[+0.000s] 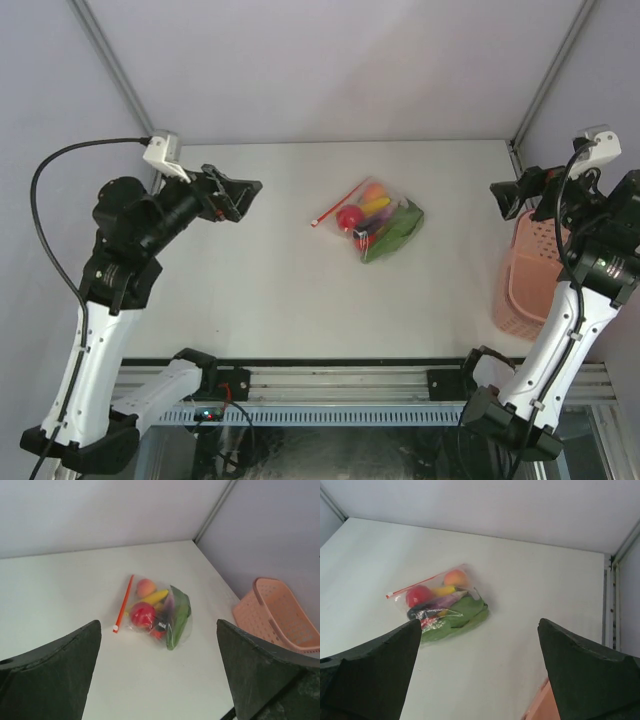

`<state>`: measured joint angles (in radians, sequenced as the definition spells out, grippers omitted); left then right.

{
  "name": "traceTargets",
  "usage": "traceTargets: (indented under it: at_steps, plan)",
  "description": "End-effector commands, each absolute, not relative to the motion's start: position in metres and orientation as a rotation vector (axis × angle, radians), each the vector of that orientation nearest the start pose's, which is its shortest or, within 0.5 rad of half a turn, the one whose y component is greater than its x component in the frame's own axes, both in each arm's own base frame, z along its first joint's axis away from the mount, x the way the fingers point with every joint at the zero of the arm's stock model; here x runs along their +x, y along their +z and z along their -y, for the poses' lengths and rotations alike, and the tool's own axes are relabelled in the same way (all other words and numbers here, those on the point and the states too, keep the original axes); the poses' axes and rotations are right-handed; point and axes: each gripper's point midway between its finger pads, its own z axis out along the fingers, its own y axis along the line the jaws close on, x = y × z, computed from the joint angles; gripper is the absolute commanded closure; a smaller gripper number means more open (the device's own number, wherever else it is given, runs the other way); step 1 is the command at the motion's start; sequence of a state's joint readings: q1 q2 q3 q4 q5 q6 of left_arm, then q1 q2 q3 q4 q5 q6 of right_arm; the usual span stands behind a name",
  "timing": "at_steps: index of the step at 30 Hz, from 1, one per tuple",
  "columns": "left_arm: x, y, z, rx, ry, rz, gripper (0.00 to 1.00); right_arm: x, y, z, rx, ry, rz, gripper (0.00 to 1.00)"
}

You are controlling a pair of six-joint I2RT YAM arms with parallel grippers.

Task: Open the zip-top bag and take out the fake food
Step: Pick up the zipper food storage bag at the center of the board.

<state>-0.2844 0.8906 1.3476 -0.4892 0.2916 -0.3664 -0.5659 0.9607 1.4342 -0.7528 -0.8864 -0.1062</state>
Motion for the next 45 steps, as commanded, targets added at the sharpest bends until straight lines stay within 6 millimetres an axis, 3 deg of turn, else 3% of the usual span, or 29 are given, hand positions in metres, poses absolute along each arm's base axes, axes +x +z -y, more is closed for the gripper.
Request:
traceTargets:
  at_steps: [1, 5, 9, 14, 19, 24, 31, 36, 41, 45]
  plan:
    - [0.258, 0.423, 0.150, 0.143, -0.725, -1.653, 0.00, 0.259, 0.398, 0.018, -0.134, 0.304, -1.751, 0.01]
    - [0.256, 0.407, 0.157, 0.149, -0.710, -1.692, 0.00, 0.258, 0.384, 0.016, -0.100, 0.312, -1.778, 0.01]
    - [0.257, 0.388, 0.161, 0.136, -0.678, -1.714, 0.03, 0.260, 0.368, -0.006, -0.189, 0.335, -1.811, 0.01]
    - [0.261, 0.353, 0.161, 0.089, -0.632, -1.768, 0.02, 0.257, 0.342, -0.060, -0.470, 0.460, -1.844, 0.01]
    - [0.262, 0.308, 0.176, 0.079, -0.674, -1.832, 0.01, 0.248, 0.306, -0.103, -0.684, 0.660, -1.854, 0.01]
    - [0.266, 0.265, 0.191, 0.029, -0.760, -1.847, 0.00, 0.247, 0.276, -0.121, -0.799, 0.746, -1.843, 0.01]
    - [0.281, 0.211, 0.220, -0.090, -0.917, -1.869, 0.00, 0.257, 0.237, -0.131, -0.838, 0.827, -1.860, 0.01]
    - [0.300, 0.196, 0.249, -0.120, -1.040, -1.854, 0.00, 0.260, 0.222, -0.137, -0.854, 0.843, -1.875, 0.01]
    - [0.343, 0.174, 0.258, -0.279, -1.020, -1.894, 0.02, 0.256, 0.218, -0.146, -0.885, 0.853, -1.870, 0.01]
    - [0.378, 0.164, 0.264, -0.467, -1.126, -1.846, 0.08, 0.258, 0.215, -0.144, -0.893, 0.820, -1.876, 0.01]
